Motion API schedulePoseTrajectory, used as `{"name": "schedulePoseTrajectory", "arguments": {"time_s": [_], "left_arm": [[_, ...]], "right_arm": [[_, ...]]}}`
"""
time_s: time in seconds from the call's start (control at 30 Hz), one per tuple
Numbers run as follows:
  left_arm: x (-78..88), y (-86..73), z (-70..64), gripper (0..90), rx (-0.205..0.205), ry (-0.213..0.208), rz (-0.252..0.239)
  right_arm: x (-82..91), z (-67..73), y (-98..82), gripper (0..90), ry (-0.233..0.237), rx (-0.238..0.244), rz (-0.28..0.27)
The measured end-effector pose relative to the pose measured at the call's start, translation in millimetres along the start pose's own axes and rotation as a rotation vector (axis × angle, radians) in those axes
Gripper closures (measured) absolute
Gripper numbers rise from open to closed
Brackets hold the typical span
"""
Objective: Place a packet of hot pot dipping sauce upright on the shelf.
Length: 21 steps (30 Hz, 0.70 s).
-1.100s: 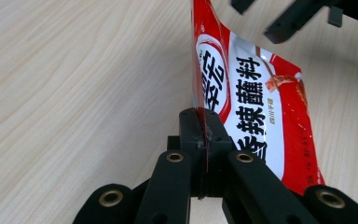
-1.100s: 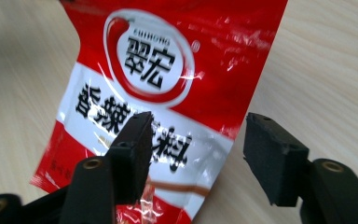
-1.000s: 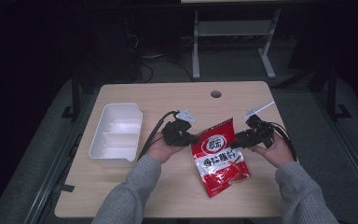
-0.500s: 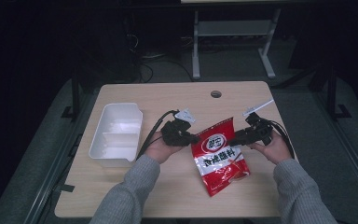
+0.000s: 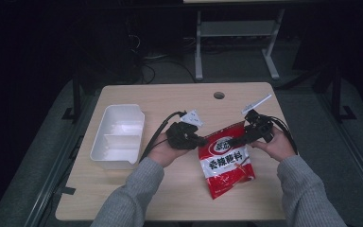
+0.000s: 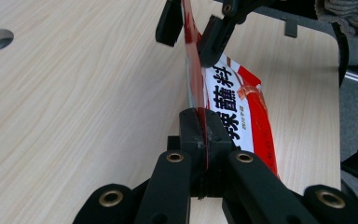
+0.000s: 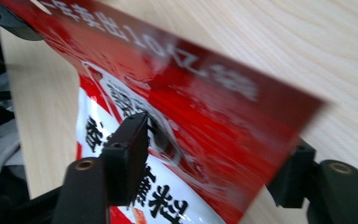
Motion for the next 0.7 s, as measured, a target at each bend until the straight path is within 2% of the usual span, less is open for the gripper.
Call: {"name": "schedulePoseTrajectory", "arguments": {"time_s": [0.13, 0.23, 0.27, 0.37, 0.5, 0.57, 0.6, 0.63, 0.7], "left_arm": [[-1.0, 0.7, 0.5, 89.6, 0.010, 0.002, -0.004], [-1.6, 0.2, 1.6, 89.5, 0.019, 0.010, -0.002], [-2.2, -0.4, 2.8, 89.4, 0.015, 0.017, 0.005], [-2.8, -1.4, 3.9, 89.1, 0.025, 0.019, 0.012], [-2.9, -3.6, 8.7, 87.9, 0.029, 0.045, 0.020], [-3.0, -4.2, 9.4, 82.3, 0.034, 0.058, 0.022], [-2.7, -5.1, 10.0, 82.3, 0.036, 0.067, 0.020], [-2.3, -6.1, 9.9, 76.5, 0.038, 0.071, 0.022], [-1.2, -10.0, 9.5, 70.9, 0.039, 0.078, 0.020]], "right_arm": [[-1.8, 8.7, -0.2, 52.4, 0.050, 0.022, 0.013], [-1.2, 14.1, -1.0, 66.0, 0.069, 0.042, 0.020], [-1.0, 16.6, -2.0, 73.3, 0.080, 0.039, 0.032], [-1.3, 18.6, -3.0, 76.3, 0.071, 0.046, 0.048], [0.3, 24.1, -4.0, 86.5, 0.081, 0.066, 0.074], [1.3, 26.5, -4.4, 88.0, 0.080, 0.073, 0.091], [1.8, 27.7, -4.5, 88.2, 0.082, 0.073, 0.096], [3.0, 29.2, -4.7, 88.5, 0.081, 0.083, 0.101], [5.7, 31.5, -6.1, 88.6, 0.074, 0.086, 0.109]]}}
Point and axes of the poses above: each handheld gripper's, and its own axes: x roughly backward along the jaws, y roughly out of its top, z roughly to its left, the point moved 8 cm from there along -x, roughly forward along the jaws, and after that the axes turned 3 degrees about z, right-handed, at the moved point
